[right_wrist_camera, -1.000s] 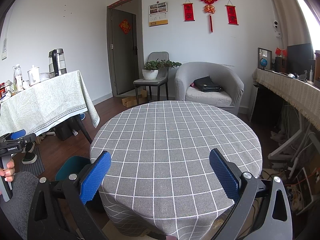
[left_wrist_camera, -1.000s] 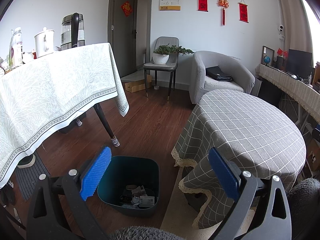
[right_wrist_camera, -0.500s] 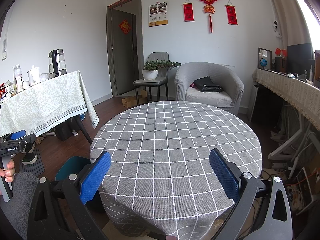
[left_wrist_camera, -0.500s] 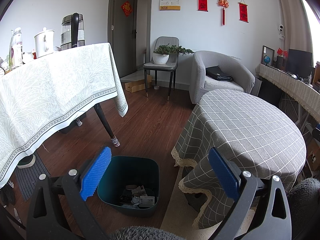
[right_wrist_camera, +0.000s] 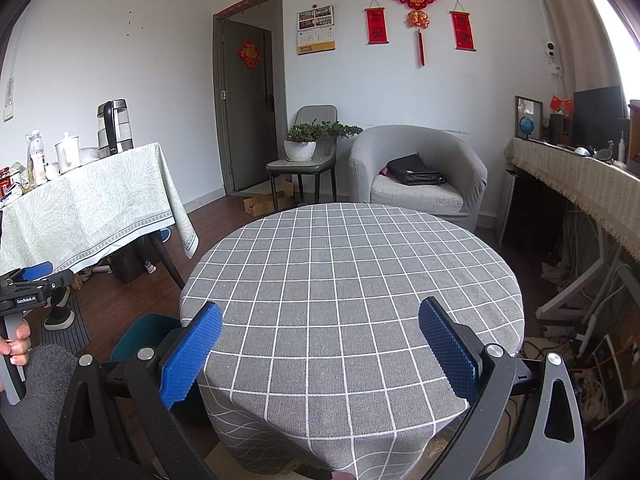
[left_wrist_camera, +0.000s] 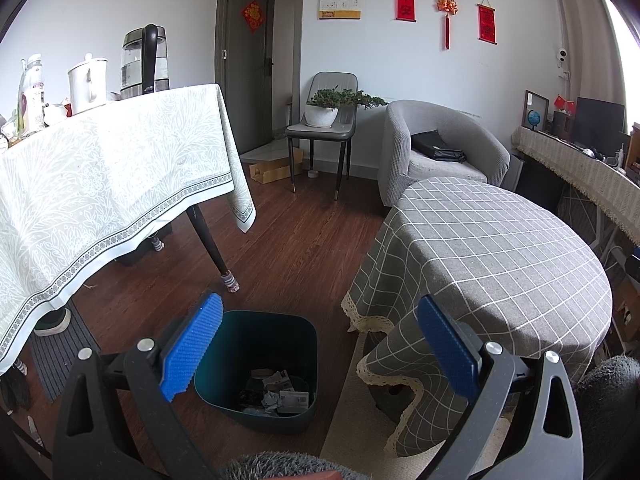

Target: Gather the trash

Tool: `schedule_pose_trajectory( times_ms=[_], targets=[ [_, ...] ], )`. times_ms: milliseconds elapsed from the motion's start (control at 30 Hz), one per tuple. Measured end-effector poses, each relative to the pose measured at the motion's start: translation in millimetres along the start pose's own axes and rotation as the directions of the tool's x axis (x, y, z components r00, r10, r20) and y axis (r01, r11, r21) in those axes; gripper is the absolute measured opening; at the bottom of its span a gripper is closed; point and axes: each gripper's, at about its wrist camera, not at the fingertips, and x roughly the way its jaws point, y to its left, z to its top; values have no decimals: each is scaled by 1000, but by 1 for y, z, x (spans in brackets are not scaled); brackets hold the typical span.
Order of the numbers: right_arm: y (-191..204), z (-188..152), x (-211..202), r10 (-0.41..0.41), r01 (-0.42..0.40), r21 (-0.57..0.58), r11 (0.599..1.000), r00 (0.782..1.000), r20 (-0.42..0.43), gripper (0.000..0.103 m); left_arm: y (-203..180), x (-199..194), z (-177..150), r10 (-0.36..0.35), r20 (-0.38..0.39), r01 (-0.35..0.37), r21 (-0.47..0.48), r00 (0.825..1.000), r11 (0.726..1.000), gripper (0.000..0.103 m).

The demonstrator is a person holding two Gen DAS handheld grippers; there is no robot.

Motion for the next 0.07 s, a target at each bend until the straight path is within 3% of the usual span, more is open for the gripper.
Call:
schedule_pose_trajectory(
  times_ms=[67],
  targets=[
    [0,0,0,0,0,0,1000,1000,0,99,0,0,0,1,-1,-1,2,1000,1000,100]
  ],
)
